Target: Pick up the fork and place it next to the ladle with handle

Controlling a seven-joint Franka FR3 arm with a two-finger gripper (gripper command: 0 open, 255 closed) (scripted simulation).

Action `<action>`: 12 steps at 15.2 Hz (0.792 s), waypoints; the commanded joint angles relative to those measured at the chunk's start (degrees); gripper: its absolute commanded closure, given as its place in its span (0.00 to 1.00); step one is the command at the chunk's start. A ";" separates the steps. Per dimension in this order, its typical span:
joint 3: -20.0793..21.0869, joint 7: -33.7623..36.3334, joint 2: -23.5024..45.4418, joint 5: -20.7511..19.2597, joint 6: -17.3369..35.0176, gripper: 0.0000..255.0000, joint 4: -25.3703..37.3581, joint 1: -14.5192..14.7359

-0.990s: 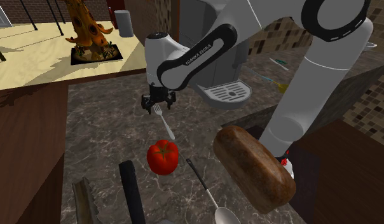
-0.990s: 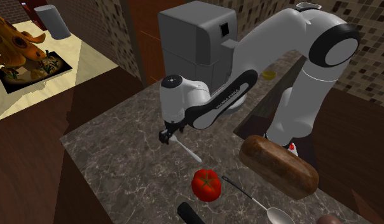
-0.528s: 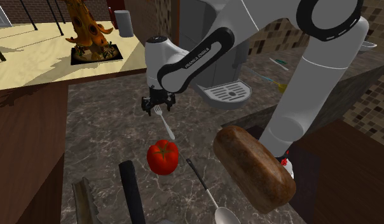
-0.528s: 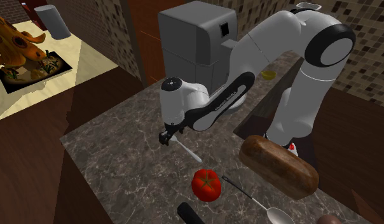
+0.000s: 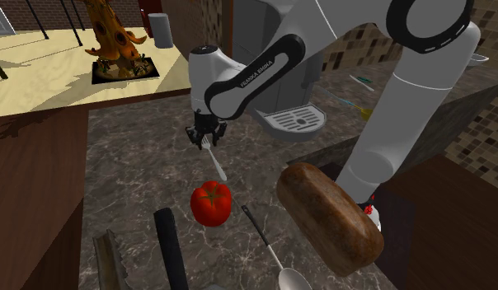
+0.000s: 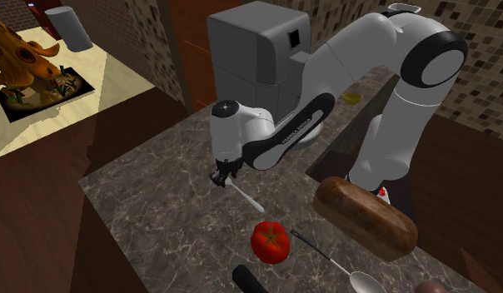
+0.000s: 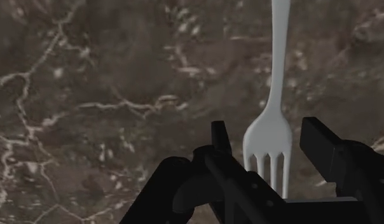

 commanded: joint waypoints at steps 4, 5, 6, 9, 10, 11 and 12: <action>0.14 0.08 0.61 -0.02 0.34 1.00 0.15 0.18; 0.17 -0.23 0.04 0.39 -0.41 1.00 0.38 0.17; 0.18 -0.52 -0.52 0.77 -1.16 1.00 0.63 0.17; 0.21 -1.33 -2.12 1.83 -3.43 1.00 1.47 0.13; 0.21 -1.58 -2.63 2.16 -4.19 1.00 1.77 0.13; 0.20 -1.82 -3.12 2.46 -4.95 1.00 2.08 0.13; 0.19 -2.05 -3.61 2.75 -5.72 1.00 2.41 0.12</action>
